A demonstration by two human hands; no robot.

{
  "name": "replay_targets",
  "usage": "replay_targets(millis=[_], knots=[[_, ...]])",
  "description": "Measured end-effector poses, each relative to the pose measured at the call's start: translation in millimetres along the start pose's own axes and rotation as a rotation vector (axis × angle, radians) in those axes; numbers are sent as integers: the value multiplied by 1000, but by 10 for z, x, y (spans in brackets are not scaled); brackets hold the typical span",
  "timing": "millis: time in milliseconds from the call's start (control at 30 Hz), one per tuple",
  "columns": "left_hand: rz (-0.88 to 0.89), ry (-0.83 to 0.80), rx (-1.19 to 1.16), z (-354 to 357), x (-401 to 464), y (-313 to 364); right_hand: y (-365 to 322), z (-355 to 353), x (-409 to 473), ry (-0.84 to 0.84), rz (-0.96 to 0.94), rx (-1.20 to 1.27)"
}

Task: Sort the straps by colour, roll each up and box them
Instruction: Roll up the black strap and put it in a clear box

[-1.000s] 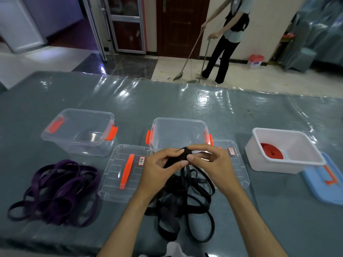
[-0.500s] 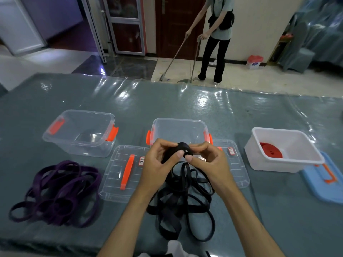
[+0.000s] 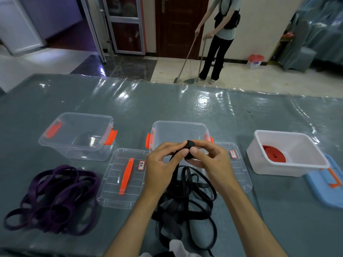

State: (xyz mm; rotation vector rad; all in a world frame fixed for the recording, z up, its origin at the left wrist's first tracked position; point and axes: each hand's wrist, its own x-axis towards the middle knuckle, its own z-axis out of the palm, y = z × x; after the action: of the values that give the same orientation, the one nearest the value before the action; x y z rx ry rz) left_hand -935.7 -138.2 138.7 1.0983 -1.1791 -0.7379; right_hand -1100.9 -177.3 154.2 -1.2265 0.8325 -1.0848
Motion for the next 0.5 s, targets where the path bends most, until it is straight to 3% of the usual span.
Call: replay_targets(millis=[200,500], knots=[[-9,-117,73,-14,133,-68,58,-49,151,-6,-22,17],[-3,-185,156,-64,249,-158,110,-135,335,-60,-64,-219]])
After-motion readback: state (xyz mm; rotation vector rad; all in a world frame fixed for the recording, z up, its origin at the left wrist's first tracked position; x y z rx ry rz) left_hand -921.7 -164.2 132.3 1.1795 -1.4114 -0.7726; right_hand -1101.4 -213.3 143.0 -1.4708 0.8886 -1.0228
